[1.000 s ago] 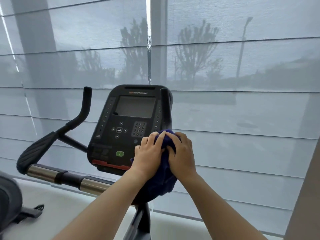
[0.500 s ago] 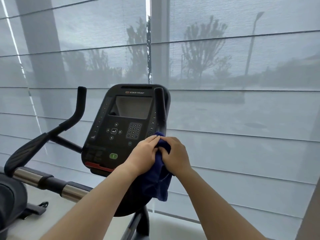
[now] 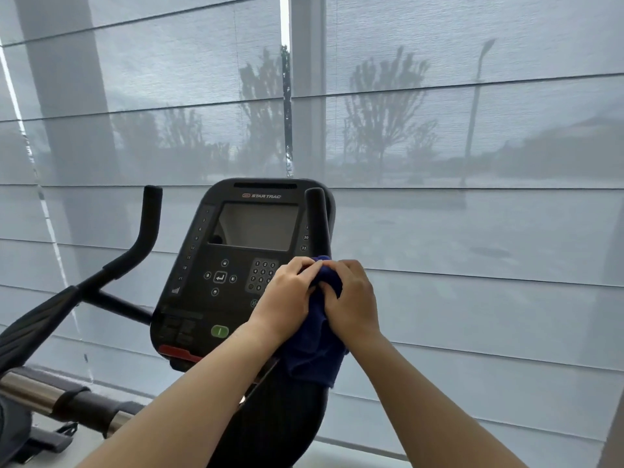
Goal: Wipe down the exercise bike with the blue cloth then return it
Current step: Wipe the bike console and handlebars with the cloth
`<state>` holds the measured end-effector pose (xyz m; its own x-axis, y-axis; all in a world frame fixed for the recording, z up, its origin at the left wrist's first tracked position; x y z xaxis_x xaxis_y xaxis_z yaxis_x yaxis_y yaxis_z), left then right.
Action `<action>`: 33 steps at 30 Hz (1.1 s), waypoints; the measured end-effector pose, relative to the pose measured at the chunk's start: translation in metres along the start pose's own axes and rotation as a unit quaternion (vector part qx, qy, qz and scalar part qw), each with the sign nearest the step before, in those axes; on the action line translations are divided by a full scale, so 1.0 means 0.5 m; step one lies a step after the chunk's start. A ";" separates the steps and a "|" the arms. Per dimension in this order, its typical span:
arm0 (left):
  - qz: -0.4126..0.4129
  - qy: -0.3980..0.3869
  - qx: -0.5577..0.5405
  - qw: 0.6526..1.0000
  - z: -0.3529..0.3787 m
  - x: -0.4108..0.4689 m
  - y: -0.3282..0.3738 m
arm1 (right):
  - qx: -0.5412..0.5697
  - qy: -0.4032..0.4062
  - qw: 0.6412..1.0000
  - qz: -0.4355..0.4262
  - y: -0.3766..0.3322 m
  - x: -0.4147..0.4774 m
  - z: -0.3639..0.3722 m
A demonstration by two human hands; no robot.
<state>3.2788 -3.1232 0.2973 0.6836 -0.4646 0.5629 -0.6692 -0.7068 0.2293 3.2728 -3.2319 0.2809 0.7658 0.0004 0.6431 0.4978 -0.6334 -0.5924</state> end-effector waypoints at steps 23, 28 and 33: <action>0.095 0.042 0.007 0.995 -0.031 0.182 -0.077 | -0.103 0.022 0.994 -0.041 0.001 0.203 0.025; 0.091 -0.013 0.003 0.996 0.009 0.134 -0.076 | -0.109 -0.021 0.994 0.021 0.024 0.145 0.039; 0.053 -0.094 -0.013 0.994 0.047 0.087 -0.076 | -0.124 -0.069 0.985 0.102 0.038 0.086 0.040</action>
<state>3.3409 -3.1288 0.2945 0.6493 -0.6295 0.4267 -0.7462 -0.6357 0.1977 3.3233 -3.2285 0.2878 0.8965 -0.0524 0.4399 0.2254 -0.8009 -0.5547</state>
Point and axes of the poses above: each hand's wrist, its own x-axis towards the middle knuckle, its own z-axis out of the palm, y = z × x, the point moved 8 cm from there along x, towards the middle knuckle, and after that the axes turned 11 degrees about -y, right-handed, at the moved point
